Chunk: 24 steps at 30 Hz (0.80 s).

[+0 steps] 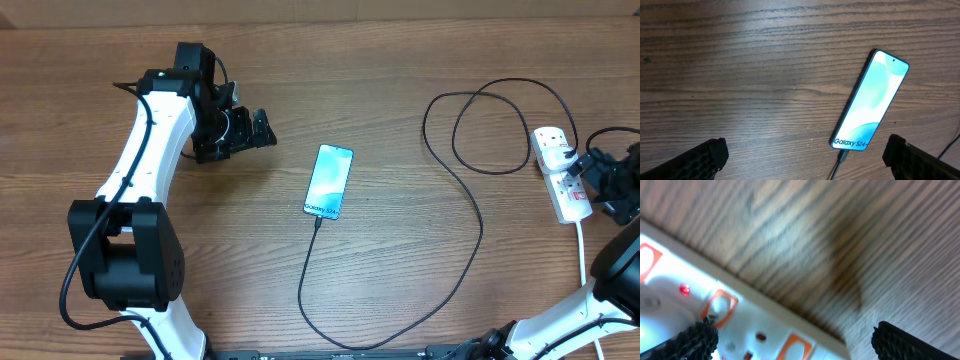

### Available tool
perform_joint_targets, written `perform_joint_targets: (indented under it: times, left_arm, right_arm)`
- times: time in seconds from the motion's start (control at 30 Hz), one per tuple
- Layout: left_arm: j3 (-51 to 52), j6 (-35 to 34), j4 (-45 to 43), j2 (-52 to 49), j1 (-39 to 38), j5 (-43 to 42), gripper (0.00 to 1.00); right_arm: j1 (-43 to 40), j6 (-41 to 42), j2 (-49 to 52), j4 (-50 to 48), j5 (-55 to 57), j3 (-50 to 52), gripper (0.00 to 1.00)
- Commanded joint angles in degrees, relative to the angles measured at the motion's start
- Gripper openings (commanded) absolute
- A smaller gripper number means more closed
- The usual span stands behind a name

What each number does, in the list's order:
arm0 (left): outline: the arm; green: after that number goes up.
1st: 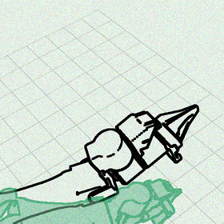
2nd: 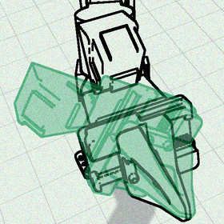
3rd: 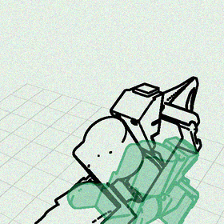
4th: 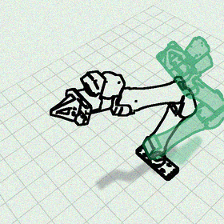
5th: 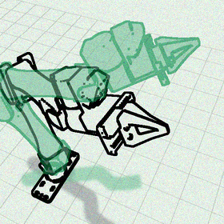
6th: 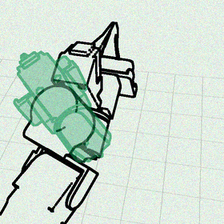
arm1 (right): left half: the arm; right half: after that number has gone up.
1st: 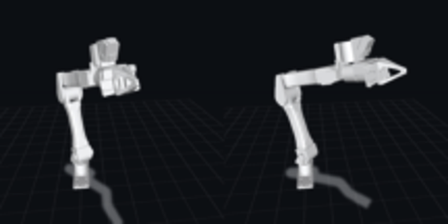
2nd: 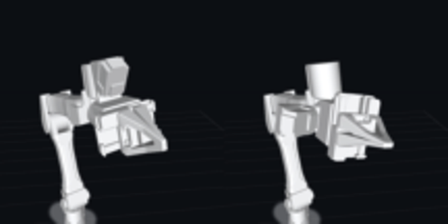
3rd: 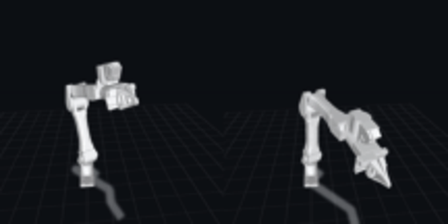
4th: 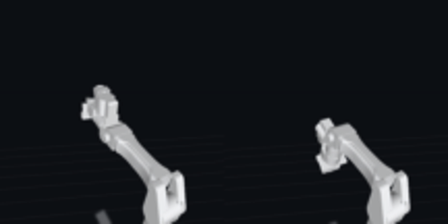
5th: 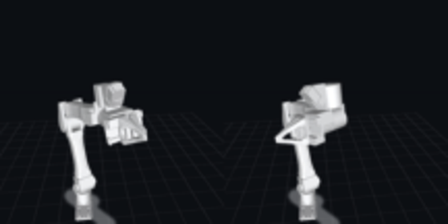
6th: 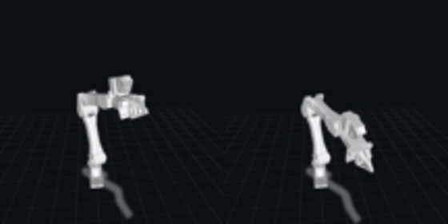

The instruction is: Plug charger to phone and switch on socket

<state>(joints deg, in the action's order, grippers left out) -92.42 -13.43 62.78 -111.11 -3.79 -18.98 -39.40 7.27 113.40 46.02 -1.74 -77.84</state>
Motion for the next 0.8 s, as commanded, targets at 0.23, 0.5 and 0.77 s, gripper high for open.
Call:
perform_joint_targets:
  times: [0.23, 0.5, 0.77]
  left_arm:
    - [-0.72, -0.52, 0.13, 1.68, -0.35, 0.37, 1.00]
    - [-0.72, -0.52, 0.13, 1.68, -0.35, 0.37, 1.00]
    - [-0.72, -0.52, 0.11, 1.68, -0.35, 0.37, 1.00]
  right_arm:
    - [0.70, -1.51, -3.34, 6.36, 3.65, -2.54, 1.00]
    - [0.76, -1.11, -8.79, 11.93, -4.02, -3.78, 1.00]
    - [1.42, -1.14, -8.83, 15.34, -11.17, -3.58, 1.00]
